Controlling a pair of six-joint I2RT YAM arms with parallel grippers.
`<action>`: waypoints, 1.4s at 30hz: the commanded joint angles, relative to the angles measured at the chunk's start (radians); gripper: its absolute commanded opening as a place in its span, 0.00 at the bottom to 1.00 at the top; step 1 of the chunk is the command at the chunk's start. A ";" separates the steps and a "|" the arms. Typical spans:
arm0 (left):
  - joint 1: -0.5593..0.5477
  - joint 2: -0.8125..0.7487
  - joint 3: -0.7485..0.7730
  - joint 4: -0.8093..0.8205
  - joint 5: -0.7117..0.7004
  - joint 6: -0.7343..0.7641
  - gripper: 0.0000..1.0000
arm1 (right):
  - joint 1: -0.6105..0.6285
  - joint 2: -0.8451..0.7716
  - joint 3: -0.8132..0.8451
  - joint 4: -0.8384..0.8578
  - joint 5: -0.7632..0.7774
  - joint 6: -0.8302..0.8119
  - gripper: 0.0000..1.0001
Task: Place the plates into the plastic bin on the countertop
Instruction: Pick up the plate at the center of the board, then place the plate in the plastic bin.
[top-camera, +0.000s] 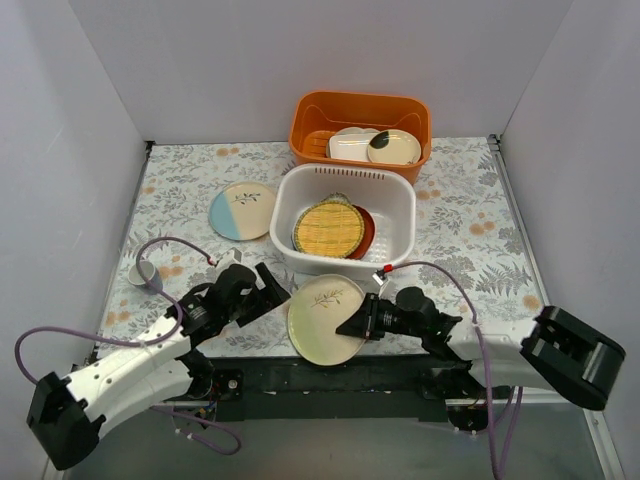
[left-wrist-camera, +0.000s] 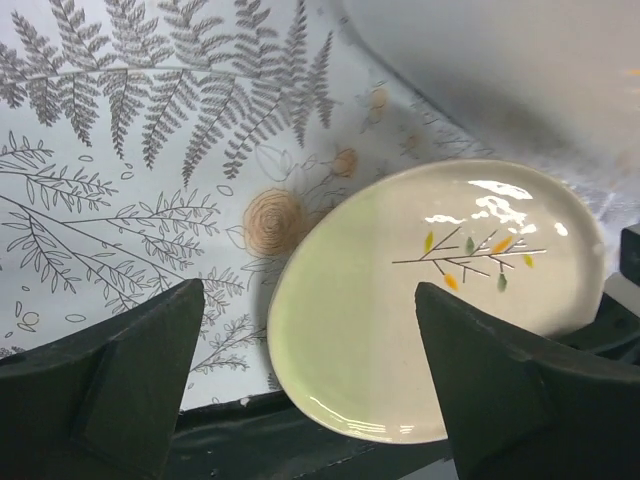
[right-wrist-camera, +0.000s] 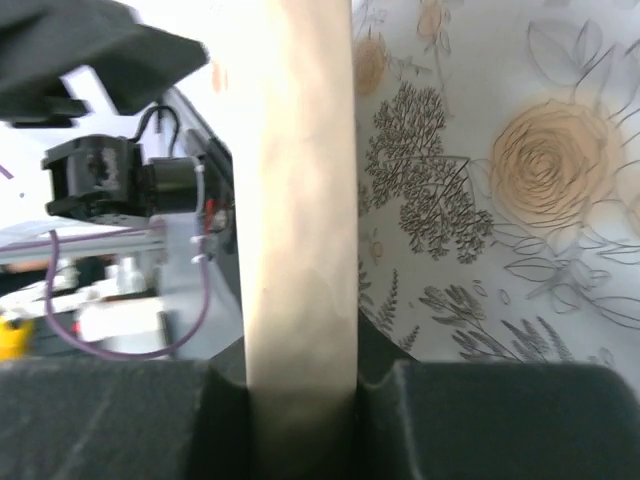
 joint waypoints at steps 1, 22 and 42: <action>-0.003 -0.147 0.038 -0.078 -0.094 0.022 0.89 | 0.009 -0.196 0.098 -0.270 0.152 -0.173 0.01; -0.002 -0.109 0.275 -0.192 -0.271 0.145 0.98 | 0.223 -0.169 0.458 -0.522 0.151 -0.268 0.01; -0.002 -0.042 0.264 -0.156 -0.285 0.143 0.98 | -0.200 -0.143 0.903 -0.699 -0.058 -0.461 0.01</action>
